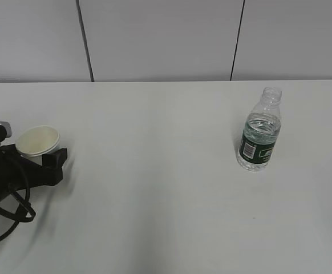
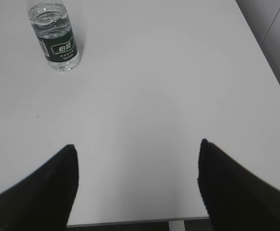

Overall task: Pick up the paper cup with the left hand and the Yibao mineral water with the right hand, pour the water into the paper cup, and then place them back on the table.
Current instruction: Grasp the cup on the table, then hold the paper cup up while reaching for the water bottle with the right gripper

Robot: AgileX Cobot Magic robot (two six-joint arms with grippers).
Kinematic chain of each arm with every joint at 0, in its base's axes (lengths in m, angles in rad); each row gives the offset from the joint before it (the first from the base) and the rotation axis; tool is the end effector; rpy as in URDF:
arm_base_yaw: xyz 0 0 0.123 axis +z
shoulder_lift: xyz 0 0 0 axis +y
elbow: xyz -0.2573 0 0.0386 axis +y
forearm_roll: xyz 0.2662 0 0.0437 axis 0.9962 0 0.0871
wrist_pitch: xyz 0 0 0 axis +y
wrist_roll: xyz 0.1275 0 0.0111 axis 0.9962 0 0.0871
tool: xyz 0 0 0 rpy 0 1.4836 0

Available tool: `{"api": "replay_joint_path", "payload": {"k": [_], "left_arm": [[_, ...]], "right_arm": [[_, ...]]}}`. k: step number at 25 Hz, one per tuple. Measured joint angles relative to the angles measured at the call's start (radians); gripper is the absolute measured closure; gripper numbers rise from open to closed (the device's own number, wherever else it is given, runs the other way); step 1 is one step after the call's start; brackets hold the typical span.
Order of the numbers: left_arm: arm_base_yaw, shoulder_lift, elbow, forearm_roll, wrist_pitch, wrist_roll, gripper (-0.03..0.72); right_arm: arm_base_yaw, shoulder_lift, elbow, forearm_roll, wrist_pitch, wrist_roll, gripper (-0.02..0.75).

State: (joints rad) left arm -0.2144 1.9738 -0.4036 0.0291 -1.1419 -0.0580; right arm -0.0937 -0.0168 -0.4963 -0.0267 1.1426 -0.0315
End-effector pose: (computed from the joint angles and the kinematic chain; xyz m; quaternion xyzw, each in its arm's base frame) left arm 0.2932 -0.0673 0.0355 0.0763 0.8133 -0.0856 0.5704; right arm 0.0616 -0.0089 0.2600 0.0282 0.8701 -0.0440 0.4900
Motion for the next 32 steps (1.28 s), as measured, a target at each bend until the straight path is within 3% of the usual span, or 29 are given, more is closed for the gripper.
{"api": "replay_joint_path", "payload": {"k": [14,25,32], "left_arm": [[0.000,0.027,-0.004,-0.004,0.001,0.000,0.123],[0.000,0.037,-0.013,-0.004,0.000,0.000,0.249],[0.000,0.037,-0.014,-0.001,0.000,0.000,0.266]], "right_arm": [[0.000,0.000,0.000,0.000,0.000,0.000,0.167],[0.000,0.000,0.000,0.000,0.000,0.000,0.167],[0.000,0.000,0.000,0.000,0.000,0.000,0.167]]}}
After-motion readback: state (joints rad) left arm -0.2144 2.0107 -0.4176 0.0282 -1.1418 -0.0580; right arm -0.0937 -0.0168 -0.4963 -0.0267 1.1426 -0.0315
